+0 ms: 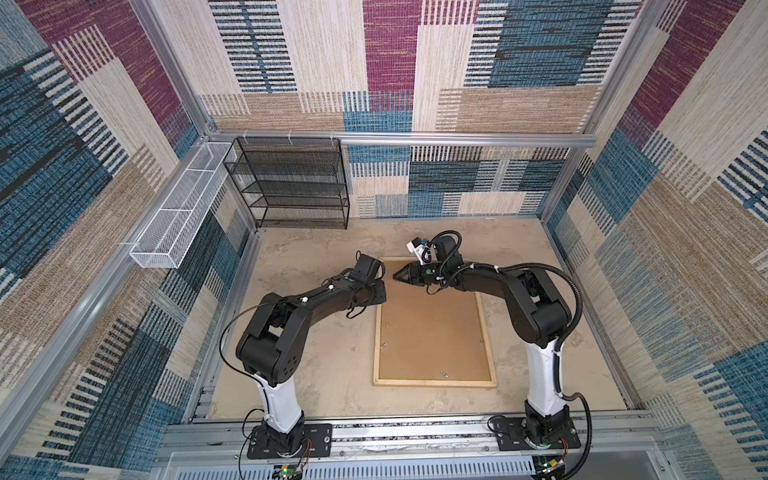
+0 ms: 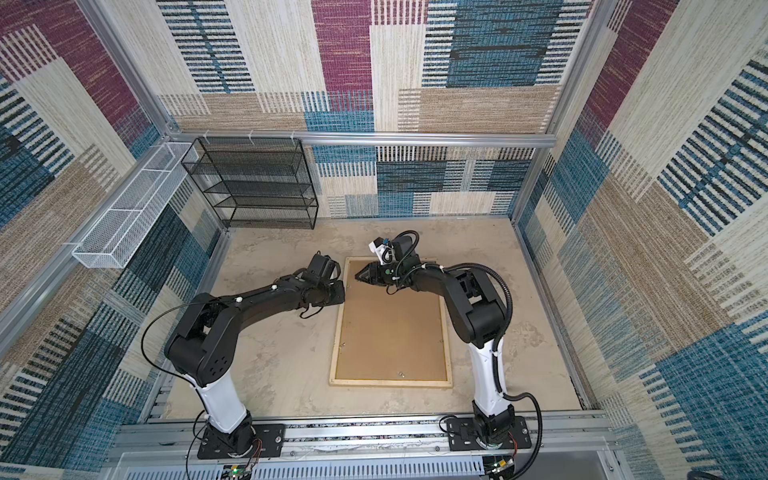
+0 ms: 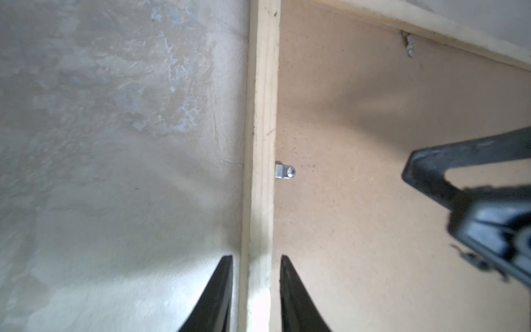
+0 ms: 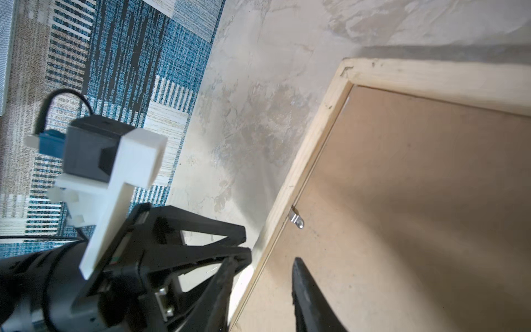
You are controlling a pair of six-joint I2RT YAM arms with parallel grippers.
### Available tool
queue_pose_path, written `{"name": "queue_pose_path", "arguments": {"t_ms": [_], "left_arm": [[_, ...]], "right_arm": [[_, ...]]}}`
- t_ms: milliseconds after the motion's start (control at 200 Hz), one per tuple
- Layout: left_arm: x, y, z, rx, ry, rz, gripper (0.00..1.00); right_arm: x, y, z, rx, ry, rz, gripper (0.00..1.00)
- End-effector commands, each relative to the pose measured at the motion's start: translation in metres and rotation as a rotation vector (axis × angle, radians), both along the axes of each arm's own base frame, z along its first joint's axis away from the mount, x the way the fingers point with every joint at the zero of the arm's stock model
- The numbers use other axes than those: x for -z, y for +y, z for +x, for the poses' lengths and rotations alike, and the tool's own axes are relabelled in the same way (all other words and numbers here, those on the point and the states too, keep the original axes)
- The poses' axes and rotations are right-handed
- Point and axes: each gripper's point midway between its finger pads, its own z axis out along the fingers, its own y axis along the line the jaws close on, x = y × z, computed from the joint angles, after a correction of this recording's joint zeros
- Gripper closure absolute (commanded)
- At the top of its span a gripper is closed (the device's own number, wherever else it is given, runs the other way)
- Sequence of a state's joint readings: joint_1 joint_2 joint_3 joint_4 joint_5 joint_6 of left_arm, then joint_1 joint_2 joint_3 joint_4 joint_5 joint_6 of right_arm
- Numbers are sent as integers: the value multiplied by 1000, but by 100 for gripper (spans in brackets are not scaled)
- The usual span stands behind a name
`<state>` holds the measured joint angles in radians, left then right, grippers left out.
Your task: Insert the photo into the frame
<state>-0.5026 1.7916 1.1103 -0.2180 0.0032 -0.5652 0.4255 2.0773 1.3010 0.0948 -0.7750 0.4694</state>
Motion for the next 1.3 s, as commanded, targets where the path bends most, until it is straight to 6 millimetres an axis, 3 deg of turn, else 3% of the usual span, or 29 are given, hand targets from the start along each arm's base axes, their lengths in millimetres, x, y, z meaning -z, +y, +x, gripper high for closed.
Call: {"name": "queue_pose_path", "arguments": {"t_ms": [0, 180, 421, 586, 716, 846, 997, 1292], "left_arm": [[-3, 4, -15, 9, 18, -4, 68], [3, 6, -65, 46, 78, -11, 73], [11, 14, -136, 28, 126, -29, 79], [14, 21, -167, -5, 153, -73, 86], [21, 21, -182, -3, 183, -73, 88], [24, 17, -188, 11, 190, -63, 89], [27, 13, -190, 22, 200, -52, 89], [29, 4, -189, 43, 208, -37, 90]], "right_arm": [[1, -7, -11, 1, -17, -23, 61], [5, -14, -49, -27, -10, -43, 61], [18, -4, -119, -116, 39, -82, 72], [27, 5, -169, -178, 90, -98, 76], [30, 19, -195, -225, 106, -113, 78], [33, 31, -206, -247, 117, -108, 82], [34, 43, -205, -253, 108, -110, 83], [58, 46, -199, -225, 154, -153, 87]]}}
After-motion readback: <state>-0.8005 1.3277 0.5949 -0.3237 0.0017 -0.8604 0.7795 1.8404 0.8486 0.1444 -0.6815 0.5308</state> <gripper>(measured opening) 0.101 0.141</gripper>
